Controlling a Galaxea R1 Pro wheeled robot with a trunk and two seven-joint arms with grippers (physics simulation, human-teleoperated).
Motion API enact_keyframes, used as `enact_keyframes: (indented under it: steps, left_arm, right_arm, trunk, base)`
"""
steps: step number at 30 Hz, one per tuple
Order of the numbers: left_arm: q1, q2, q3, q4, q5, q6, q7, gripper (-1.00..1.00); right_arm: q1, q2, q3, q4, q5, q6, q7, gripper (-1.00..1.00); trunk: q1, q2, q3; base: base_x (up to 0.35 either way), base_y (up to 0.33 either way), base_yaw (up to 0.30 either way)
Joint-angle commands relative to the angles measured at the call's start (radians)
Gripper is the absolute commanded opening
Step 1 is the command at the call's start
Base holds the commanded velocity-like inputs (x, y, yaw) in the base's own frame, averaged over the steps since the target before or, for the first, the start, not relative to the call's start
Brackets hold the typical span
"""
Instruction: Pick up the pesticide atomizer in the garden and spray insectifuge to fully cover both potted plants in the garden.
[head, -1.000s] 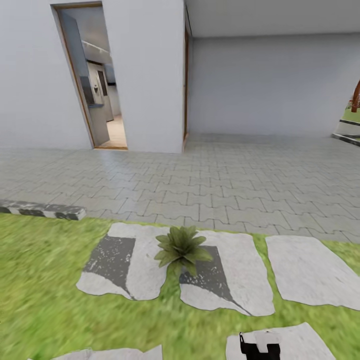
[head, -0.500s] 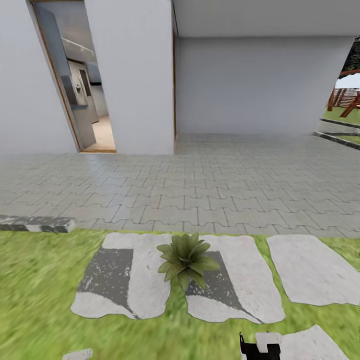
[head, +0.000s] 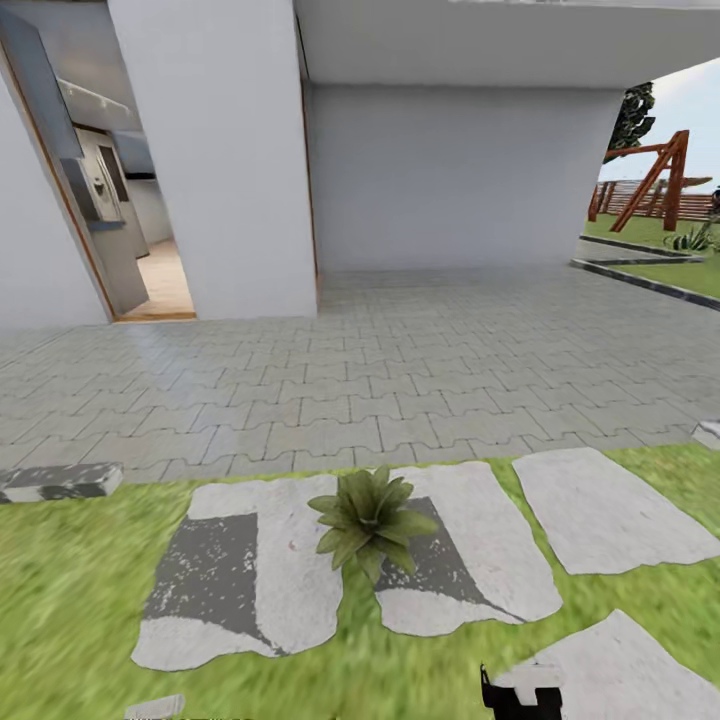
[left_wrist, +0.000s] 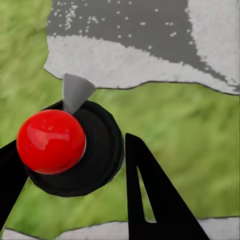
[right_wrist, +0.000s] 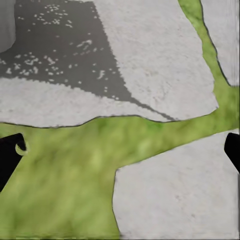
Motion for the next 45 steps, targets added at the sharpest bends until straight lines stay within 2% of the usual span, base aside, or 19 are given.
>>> enact_keyframes:
  steps: [1,11,12,15,17,20,22,23,24,25,26,27,28,30,31,34,37,42,45]
  left_arm:
    - [-0.001,0.000,0.008,-0.001,-0.011,-0.004,0.002,-1.00]
    - [-0.002,-0.001,-0.009,-0.006,-0.021,-0.003,-0.016,-1.00]
    - [-0.005,-0.001,-0.012,-0.007,-0.027,-0.002,-0.025,-1.00]
    - [-0.014,0.008,-0.059,-0.007,-0.078,0.003,-0.108,-1.00]
    - [-0.018,0.013,-0.098,-0.009,-0.123,0.007,-0.198,-1.00]
    - [-0.027,0.017,-0.118,-0.048,-0.198,0.013,-0.307,-1.00]
    - [-0.048,0.018,-0.123,-0.087,-0.282,0.022,-0.387,-1.00]
    - [-0.069,0.018,-0.123,-0.112,-0.352,0.040,-0.451,-1.00]
    - [-0.087,0.018,-0.124,-0.127,-0.398,0.057,-0.495,-1.00]
    - [-0.126,0.018,-0.124,-0.150,-0.473,0.097,-0.578,-1.00]
    - [-0.145,0.018,-0.124,-0.156,-0.500,0.111,-0.614,-1.00]
    - [-0.170,0.018,-0.125,-0.162,-0.531,0.124,-0.662,-1.00]
    - [-0.200,0.018,-0.126,-0.166,-0.580,0.131,-0.735,-1.00]
    - [-0.220,0.017,-0.126,-0.171,-0.644,0.135,-0.806,-1.00]
    - [-0.230,0.016,-0.126,-0.181,-0.699,0.138,-0.851,-1.00]
    - [-0.238,0.009,-0.126,-0.204,-0.797,0.141,-0.910,-1.00]
    - [-0.239,0.007,-0.127,-0.209,-0.830,0.142,-0.924,-1.00]
    - [-0.240,0.007,-0.131,-0.209,-0.847,0.142,-0.927,-1.00]
    - [-0.240,0.000,-0.128,-0.208,-0.881,0.143,-0.927,-1.00]
  right_arm:
    - [-0.001,0.000,-0.005,0.000,0.011,-0.002,-0.007,1.00]
    - [-0.001,0.002,-0.005,-0.002,0.011,-0.001,-0.005,1.00]
    - [-0.001,0.002,-0.003,-0.002,0.013,0.000,-0.004,1.00]
    - [-0.001,0.003,0.002,-0.004,0.018,0.001,0.000,1.00]
    - [-0.002,0.002,0.037,-0.011,0.037,0.000,0.001,1.00]
    - [-0.002,0.000,0.125,-0.060,0.087,0.000,0.002,1.00]
    - [-0.002,0.000,0.190,-0.095,0.117,0.000,0.008,1.00]
    - [-0.002,0.000,0.240,-0.116,0.132,0.000,0.029,1.00]
    - [-0.002,0.000,0.270,-0.132,0.139,0.000,0.051,1.00]
    - [-0.004,0.000,0.321,-0.170,0.145,0.002,0.115,1.00]
    - [-0.005,0.000,0.340,-0.185,0.148,0.003,0.158,1.00]
    - [-0.006,0.000,0.360,-0.206,0.150,0.007,0.238,1.00]
    - [-0.013,-0.001,0.376,-0.239,0.152,0.017,0.374,1.00]
    - [-0.023,-0.001,0.382,-0.278,0.152,0.027,0.496,1.00]
    - [-0.028,0.000,0.385,-0.305,0.152,0.034,0.575,1.00]
    - [-0.045,0.003,0.388,-0.354,0.152,0.058,0.728,1.00]
    - [-0.064,0.006,0.389,-0.369,0.152,0.087,0.825,1.00]
    - [-0.071,0.017,0.397,-0.372,0.150,0.096,0.856,1.00]
    - [-0.071,0.042,0.459,-0.372,0.150,0.097,0.858,1.00]
  trunk:
    - [-0.001,0.000,0.000]
    - [-0.001,0.000,0.008]
    - [-0.001,0.000,0.008]
    - [-0.001,0.000,0.008]
    - [-0.001,0.000,0.008]
    - [-0.001,0.000,0.008]
    - [-0.001,0.000,0.008]
    - [-0.001,0.000,0.008]
    - [-0.001,0.000,0.008]
    - [-0.001,0.000,0.008]
    - [-0.001,0.000,0.008]
    - [-0.001,0.000,0.008]
    - [-0.001,0.000,0.008]
    - [-0.001,0.000,0.008]
    - [-0.001,0.000,0.008]
    - [-0.001,0.000,0.008]
    - [-0.001,0.000,0.008]
    - [-0.001,0.000,0.008]
    - [-0.001,0.000,0.008]
  base:
    - [-0.173,0.189,-0.248]
    - [-0.025,0.027,-0.211]
    - [-0.001,0.001,-0.045]
    - [0.000,0.000,-0.016]
    - [0.000,0.000,-0.004]
    - [0.000,0.000,-0.001]
    - [0.000,0.000,0.000]
    - [0.000,0.000,0.000]
    - [0.000,0.000,0.000]
    - [0.000,0.000,0.000]
    - [0.000,0.000,0.000]
    - [0.000,0.000,0.000]
    - [0.000,0.000,0.000]
    - [0.000,0.000,0.000]
    - [0.000,0.000,0.000]
    - [0.000,0.000,0.000]
    - [0.000,0.000,0.000]
    - [0.000,0.000,0.000]
    - [0.000,0.000,0.000]
